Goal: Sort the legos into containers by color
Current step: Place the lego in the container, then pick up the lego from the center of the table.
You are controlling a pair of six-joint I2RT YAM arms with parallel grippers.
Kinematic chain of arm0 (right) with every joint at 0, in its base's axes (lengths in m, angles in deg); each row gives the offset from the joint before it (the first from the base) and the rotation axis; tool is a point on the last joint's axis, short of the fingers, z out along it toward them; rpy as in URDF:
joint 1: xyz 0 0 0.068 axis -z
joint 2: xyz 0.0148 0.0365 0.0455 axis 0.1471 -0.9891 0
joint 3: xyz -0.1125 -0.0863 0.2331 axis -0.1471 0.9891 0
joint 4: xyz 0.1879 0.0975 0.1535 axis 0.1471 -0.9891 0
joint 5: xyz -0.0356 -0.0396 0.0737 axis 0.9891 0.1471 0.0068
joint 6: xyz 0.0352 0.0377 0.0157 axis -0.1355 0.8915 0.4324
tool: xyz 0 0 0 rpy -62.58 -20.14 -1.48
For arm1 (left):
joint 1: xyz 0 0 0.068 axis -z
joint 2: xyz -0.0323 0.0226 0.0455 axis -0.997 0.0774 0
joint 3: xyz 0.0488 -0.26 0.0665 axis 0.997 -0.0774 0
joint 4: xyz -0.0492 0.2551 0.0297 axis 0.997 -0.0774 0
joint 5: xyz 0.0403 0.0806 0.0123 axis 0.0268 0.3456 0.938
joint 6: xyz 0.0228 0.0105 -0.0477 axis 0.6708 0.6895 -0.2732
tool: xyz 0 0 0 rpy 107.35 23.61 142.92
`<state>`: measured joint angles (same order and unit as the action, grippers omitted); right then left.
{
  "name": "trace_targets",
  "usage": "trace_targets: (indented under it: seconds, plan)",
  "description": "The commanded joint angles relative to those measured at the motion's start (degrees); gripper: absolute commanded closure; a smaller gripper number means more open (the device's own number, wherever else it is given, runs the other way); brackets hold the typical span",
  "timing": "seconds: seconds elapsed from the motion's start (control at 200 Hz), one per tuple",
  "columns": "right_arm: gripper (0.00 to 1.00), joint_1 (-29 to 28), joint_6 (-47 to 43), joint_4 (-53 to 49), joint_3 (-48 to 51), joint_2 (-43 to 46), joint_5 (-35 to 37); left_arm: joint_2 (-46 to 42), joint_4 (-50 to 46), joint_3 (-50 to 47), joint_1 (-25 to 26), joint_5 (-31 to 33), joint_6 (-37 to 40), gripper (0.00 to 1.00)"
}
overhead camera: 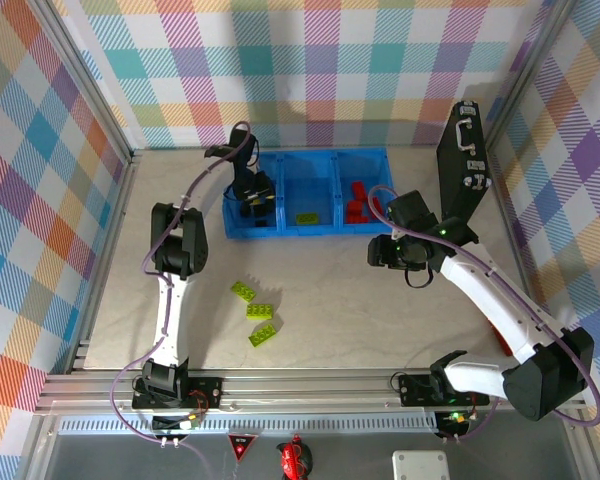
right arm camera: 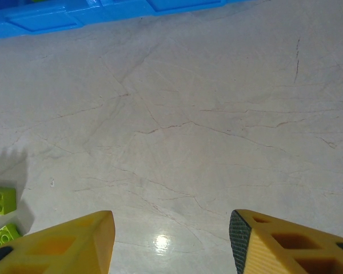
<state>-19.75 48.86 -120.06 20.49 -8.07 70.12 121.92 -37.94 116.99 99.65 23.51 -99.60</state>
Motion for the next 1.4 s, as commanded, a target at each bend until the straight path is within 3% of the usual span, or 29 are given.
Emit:
trace_targets:
  seconds: [0.0,0.395,0.635,1.105,1.395]
  plan:
    - [0.43,-0.36,0.82,0.65,-1.41,-0.43,-1.53,-5.63,-1.73,1.53,-0.24,-2.04,0.16,0.60]
    - [0.44,-1.45,2.83,3.45,-0.71,-1.38,-5.55,-10.84,-6.02,2.54,-0.38,-1.09,2.89,0.60]
    - [0.44,-5.87,4.30,5.30,-1.46,-5.12,-5.78,-18.08,-5.82,-5.53,-1.59,0.97,5.44,0.60]
    - [0.45,-18.57,4.61,5.58,-13.36,-21.31,-4.05,-33.81,1.43,-30.04,-13.06,-1.66,6.71,0.61]
    - [0.44,-25.81,2.56,2.86,-26.55,-34.50,-3.77,-37.03,1.00,-33.11,-17.12,-2.93,8.40,0.61]
